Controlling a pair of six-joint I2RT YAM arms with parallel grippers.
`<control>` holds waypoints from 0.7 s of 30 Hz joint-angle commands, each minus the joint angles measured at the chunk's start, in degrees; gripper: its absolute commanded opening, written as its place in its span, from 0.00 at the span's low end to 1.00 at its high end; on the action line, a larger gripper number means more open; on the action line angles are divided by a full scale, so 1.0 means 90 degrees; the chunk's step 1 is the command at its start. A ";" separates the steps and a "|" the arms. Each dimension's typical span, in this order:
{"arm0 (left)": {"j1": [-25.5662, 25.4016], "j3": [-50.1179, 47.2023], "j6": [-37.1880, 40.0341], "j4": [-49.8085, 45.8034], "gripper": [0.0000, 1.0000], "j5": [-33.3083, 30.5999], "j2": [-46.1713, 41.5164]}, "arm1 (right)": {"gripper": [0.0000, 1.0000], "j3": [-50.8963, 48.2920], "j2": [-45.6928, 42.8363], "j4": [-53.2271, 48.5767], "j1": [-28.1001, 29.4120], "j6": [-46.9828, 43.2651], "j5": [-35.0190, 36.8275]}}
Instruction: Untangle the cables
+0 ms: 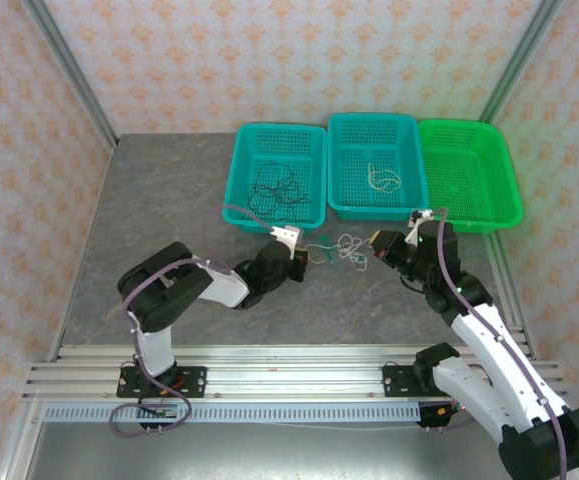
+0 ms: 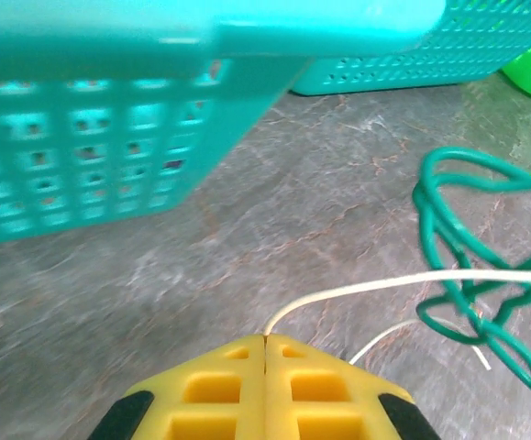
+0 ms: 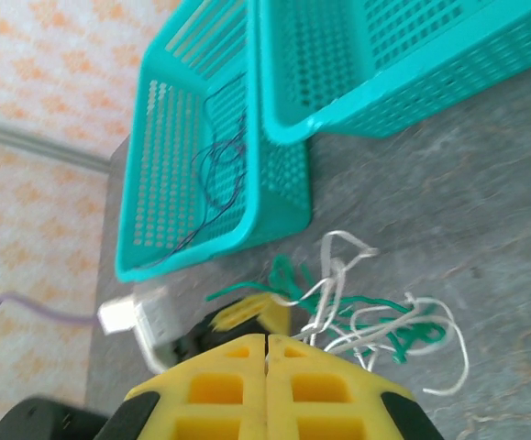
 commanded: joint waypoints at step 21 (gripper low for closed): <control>0.0927 -0.2144 0.0000 -0.3077 0.00 -0.0374 -0.5091 | 0.00 -0.0880 -0.0100 0.0806 -0.1538 0.0287 -0.0352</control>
